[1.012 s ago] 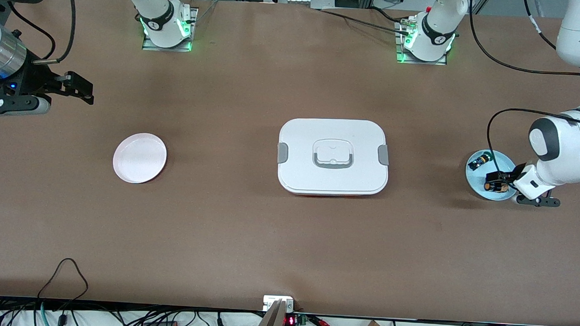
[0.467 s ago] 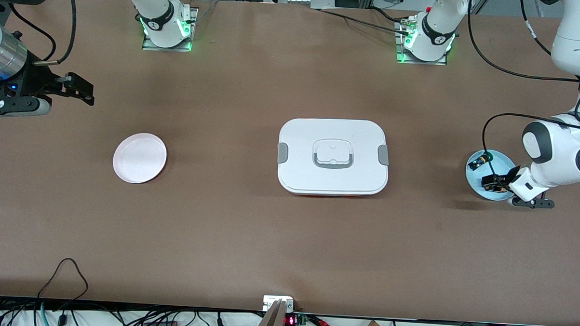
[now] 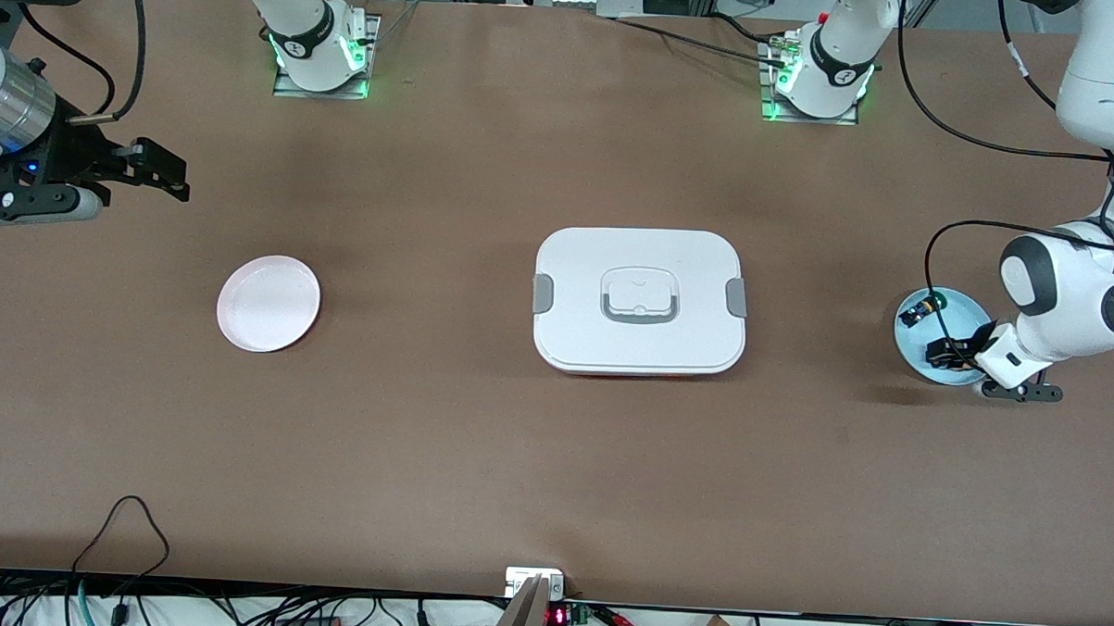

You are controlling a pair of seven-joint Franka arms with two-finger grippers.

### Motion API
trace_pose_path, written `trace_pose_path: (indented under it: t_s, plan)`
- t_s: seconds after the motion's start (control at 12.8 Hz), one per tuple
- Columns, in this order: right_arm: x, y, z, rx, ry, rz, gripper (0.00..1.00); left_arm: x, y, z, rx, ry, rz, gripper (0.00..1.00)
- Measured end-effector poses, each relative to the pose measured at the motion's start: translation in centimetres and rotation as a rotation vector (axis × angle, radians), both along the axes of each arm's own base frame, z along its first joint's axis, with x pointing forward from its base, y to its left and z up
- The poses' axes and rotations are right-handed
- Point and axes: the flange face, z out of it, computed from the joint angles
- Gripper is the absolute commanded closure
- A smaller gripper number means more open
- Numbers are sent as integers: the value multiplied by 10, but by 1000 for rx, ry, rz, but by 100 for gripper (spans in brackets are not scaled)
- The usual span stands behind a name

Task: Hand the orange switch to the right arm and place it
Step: 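Grasp the orange-and-black switch in the dish with the left gripper, then lift the switch with the left gripper while the right gripper reaches center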

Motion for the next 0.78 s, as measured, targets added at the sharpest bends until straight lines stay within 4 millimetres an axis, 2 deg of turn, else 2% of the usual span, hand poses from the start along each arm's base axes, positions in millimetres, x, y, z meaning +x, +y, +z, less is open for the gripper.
trace_pose_path:
  t_s: [0.23, 0.47, 0.62, 0.78]
  plan:
    - [0, 2, 0, 10, 0, 1, 0, 13, -7, 28, -30, 56, -10, 72]
    - [1, 20, -7, 60, 18, 16, 0, 26, -16, 90, -93, 137, -8, 72]
    - [4, 34, -19, 84, 45, 37, 0, 30, -38, 133, -183, 226, -20, 73]
    - [9, 50, -33, 197, 83, 28, 0, 33, -57, 166, -236, 284, -48, 71]
